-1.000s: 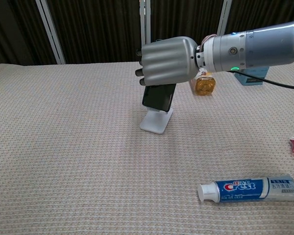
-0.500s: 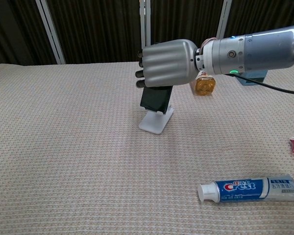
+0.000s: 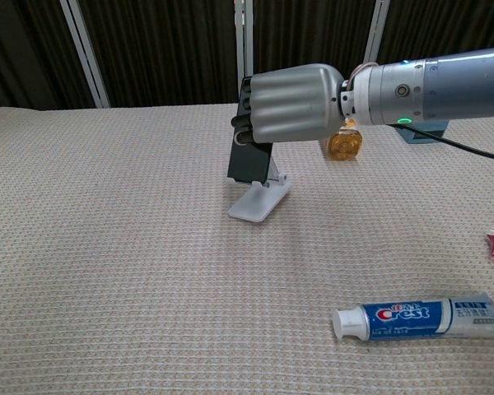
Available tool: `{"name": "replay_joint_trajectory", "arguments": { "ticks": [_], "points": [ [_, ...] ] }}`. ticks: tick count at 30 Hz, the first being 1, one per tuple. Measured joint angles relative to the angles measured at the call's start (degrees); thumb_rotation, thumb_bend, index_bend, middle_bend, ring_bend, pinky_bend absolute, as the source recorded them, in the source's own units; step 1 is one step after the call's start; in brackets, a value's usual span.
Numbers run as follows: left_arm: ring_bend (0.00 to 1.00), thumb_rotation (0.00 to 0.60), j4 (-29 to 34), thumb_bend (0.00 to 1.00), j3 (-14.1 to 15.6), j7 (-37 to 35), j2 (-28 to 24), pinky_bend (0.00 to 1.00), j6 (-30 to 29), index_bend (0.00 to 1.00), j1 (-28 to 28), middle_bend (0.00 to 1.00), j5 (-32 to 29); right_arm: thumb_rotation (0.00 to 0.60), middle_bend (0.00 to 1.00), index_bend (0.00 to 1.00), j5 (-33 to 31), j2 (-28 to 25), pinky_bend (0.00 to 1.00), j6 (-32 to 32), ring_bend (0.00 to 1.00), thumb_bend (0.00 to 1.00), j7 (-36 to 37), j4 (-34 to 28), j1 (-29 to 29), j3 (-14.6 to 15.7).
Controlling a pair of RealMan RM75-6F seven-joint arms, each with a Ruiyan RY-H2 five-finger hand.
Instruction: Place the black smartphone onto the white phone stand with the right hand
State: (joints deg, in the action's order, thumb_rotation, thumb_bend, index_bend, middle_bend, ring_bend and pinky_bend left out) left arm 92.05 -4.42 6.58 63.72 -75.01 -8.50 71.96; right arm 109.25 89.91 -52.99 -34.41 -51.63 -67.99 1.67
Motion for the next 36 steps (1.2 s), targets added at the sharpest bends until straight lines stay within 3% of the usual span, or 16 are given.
{"name": "replay_joint_trajectory", "arguments": {
  "ticks": [10, 17, 22, 24, 27, 29, 32, 36],
  "points": [
    [0.0, 0.6, 0.6, 0.0, 0.3, -0.2, -0.2, 0.0, -0.7, 0.0, 0.2, 0.0, 1.2, 0.6, 0.16, 0.25, -0.8, -3.7, 0.39, -2.4, 0.42, 0.28, -0.3, -2.8, 3.2, 1.1],
    [0.0, 0.6, 1.7, 0.0, 0.8, -0.9, -0.8, 0.0, -1.7, 0.0, 0.6, 0.0, 2.9, 0.6, 0.14, 0.21, -1.6, -8.4, 0.39, -8.3, 0.42, 0.27, -0.6, -7.5, 6.6, 0.7],
    [0.0, 0.6, 2.3, 0.0, 1.0, -2.0, -1.4, 0.0, -2.3, 0.0, 0.9, 0.0, 4.1, 0.6, 0.13, 0.08, -3.5, -13.3, 0.39, -13.1, 0.42, 0.26, -0.4, -13.4, 10.3, -0.4],
    [0.0, 0.6, 2.4, 0.0, 1.1, -2.8, -1.6, 0.0, -2.6, 0.0, 1.0, 0.0, 4.6, 0.6, 0.12, 0.06, -5.3, -15.4, 0.37, -15.7, 0.42, 0.24, 0.1, -16.6, 13.0, -1.0],
    [0.0, 0.6, 2.2, 0.0, 1.2, -4.4, -1.8, 0.0, -3.4, 0.0, 1.2, 0.0, 6.1, 0.6, 0.09, 0.04, -8.3, -18.0, 0.26, -20.3, 0.4, 0.17, 1.3, -21.0, 17.9, -1.6],
    [0.0, 0.6, 1.9, 0.0, 1.4, -5.3, -1.8, 0.0, -4.2, 0.0, 1.4, 0.0, 7.5, 0.6, 0.06, 0.03, -10.1, -19.3, 0.15, -23.2, 0.34, 0.08, 2.2, -23.5, 21.3, -1.7],
    [0.0, 0.6, 1.5, 0.0, 1.8, -6.1, -1.6, 0.0, -5.7, 0.0, 1.7, 0.0, 9.7, 0.6, 0.0, 0.0, -13.8, -21.5, 0.01, -28.4, 0.18, 0.0, 4.4, -28.5, 28.1, -1.8],
    [0.0, 0.6, 1.1, 0.0, 2.3, -6.6, -1.2, 0.0, -8.2, 0.0, 2.3, 0.0, 12.8, 0.6, 0.0, 0.0, -18.7, -23.3, 0.0, -32.5, 0.02, 0.0, 7.0, -35.0, 35.8, -1.0]
  ]
}}
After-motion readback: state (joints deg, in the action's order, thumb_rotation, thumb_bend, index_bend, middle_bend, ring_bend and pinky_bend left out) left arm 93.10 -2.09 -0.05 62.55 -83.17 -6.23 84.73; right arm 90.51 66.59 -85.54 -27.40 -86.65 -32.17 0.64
